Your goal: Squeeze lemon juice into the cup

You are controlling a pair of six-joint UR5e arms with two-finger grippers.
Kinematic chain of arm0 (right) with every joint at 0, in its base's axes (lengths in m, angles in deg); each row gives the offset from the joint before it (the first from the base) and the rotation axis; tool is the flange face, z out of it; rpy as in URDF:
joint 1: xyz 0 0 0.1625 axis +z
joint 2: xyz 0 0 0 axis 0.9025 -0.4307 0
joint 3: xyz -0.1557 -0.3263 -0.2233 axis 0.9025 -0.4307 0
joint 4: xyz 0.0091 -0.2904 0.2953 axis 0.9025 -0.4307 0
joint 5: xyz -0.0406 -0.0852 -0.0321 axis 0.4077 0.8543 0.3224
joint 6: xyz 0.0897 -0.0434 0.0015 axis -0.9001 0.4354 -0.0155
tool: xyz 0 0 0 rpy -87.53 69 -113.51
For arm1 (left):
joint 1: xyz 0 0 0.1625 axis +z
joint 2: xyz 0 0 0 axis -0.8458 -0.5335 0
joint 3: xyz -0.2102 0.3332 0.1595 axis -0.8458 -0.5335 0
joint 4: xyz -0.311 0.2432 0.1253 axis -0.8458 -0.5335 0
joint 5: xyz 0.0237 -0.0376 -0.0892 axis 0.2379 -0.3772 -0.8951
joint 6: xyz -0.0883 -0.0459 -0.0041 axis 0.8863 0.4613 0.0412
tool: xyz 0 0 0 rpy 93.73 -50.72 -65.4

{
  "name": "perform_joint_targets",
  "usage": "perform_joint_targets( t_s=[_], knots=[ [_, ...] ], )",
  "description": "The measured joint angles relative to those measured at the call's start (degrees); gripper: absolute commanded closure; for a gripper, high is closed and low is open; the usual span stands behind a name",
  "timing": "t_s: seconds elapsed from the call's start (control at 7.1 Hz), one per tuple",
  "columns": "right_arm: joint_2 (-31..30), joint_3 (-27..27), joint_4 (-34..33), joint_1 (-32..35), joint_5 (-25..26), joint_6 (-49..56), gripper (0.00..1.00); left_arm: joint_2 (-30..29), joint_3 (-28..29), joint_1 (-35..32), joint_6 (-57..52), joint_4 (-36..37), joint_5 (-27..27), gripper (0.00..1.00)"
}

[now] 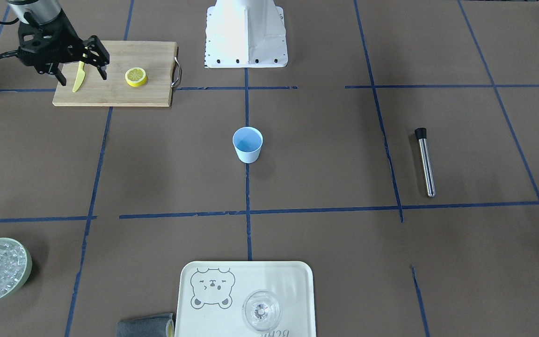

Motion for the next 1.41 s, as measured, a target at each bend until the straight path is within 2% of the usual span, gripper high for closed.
perform_joint_targets(
  t_s=[0.42,0.7,1.27,1.41],
  knots=[
    [0.52,0.15,0.2,-14.28,11.99,-14.49,0.01,0.0,-0.02,0.02,0.0,0.0,0.0,0.0],
    [0.44,-1.39,1.86,-19.98,17.54,-19.07,0.02,0.0,-0.07,0.02,0.0,0.0,0.0,0.0],
    [-0.21,-5.17,5.43,-23.39,20.85,-21.01,0.04,0.06,-0.06,0.02,0.0,0.0,0.0,0.0],
    [-0.45,-5.93,5.94,-24.58,21.67,-21.68,0.08,0.08,-0.07,0.01,0.0,0.0,0.0,0.0]
  ],
)
